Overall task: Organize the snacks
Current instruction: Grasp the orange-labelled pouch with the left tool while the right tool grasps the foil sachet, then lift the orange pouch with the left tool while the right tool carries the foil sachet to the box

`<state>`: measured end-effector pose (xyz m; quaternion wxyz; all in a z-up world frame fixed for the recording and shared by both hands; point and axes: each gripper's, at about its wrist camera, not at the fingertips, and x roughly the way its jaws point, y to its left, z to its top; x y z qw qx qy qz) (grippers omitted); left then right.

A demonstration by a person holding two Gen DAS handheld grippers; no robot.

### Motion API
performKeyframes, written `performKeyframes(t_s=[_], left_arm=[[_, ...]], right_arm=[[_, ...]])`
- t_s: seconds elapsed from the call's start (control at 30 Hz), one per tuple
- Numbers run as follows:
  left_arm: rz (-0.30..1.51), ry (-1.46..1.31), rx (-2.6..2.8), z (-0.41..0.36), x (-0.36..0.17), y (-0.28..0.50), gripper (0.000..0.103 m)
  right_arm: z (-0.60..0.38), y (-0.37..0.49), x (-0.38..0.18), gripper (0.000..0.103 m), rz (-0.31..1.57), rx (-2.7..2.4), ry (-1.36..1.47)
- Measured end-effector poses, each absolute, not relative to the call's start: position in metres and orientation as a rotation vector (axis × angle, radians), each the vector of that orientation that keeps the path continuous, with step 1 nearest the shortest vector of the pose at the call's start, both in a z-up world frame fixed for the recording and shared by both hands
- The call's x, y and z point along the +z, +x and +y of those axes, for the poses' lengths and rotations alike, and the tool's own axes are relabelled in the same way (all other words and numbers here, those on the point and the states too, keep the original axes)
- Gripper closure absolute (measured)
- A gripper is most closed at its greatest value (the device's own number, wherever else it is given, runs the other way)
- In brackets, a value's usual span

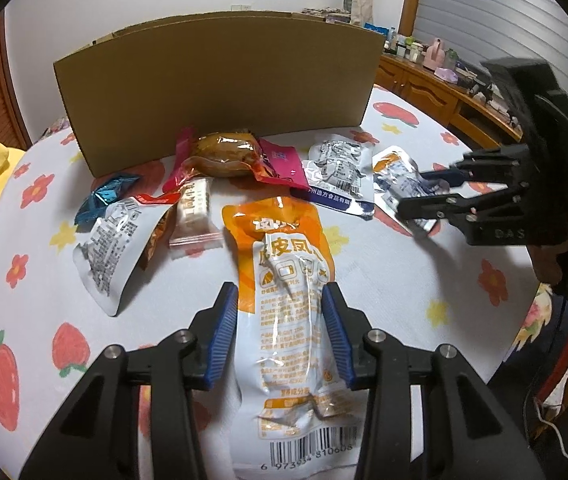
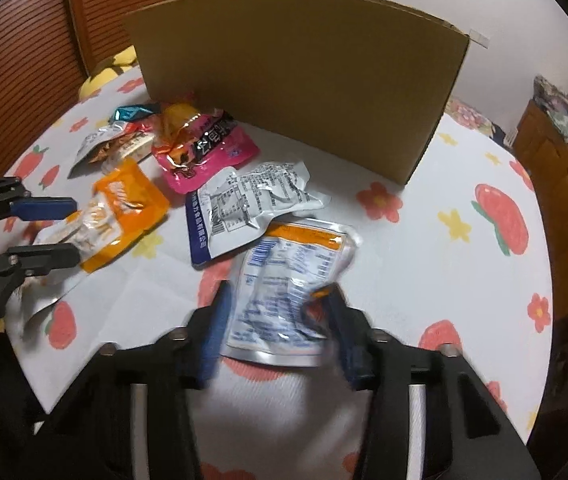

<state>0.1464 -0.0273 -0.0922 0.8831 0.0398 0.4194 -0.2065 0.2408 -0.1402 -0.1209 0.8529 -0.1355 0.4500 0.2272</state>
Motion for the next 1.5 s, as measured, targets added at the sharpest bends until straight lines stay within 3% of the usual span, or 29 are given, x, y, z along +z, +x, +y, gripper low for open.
performKeyframes(t_s=[0.2,0.33,0.37,0.4,0.5,0.57,1.5], left_arm=[[0.904,0.095,-0.416,-0.031,-0.096,0.160,0.043],[0.911,0.156,-0.397,-0.042,-0.097,0.165,0.041],[0.913,0.164,-0.395,-0.044,-0.097,0.166,0.041],[0.914,0.167,-0.395,-0.045,-0.098,0.167,0.050],[0.913,0.176,-0.416,-0.048,-0.096,0.168,0.062],[0.905,0.191,-0.418,-0.051,-0.096,0.165,0.063],[0.776,0.085,-0.450,-0.040,-0.058,0.137,0.062]], right_arm=[[-0.144,0.231,-0.121,0.074,0.937,0.491,-0.247],[-0.145,0.223,-0.122,0.075,0.923,0.493,-0.217],[-0.146,0.221,-0.122,0.075,0.919,0.496,-0.206],[-0.148,0.218,-0.122,0.075,0.916,0.496,-0.198],[-0.151,0.211,-0.124,0.075,0.906,0.505,-0.167],[-0.153,0.206,-0.124,0.076,0.900,0.517,-0.145],[-0.153,0.179,-0.108,0.082,0.824,0.542,-0.084]])
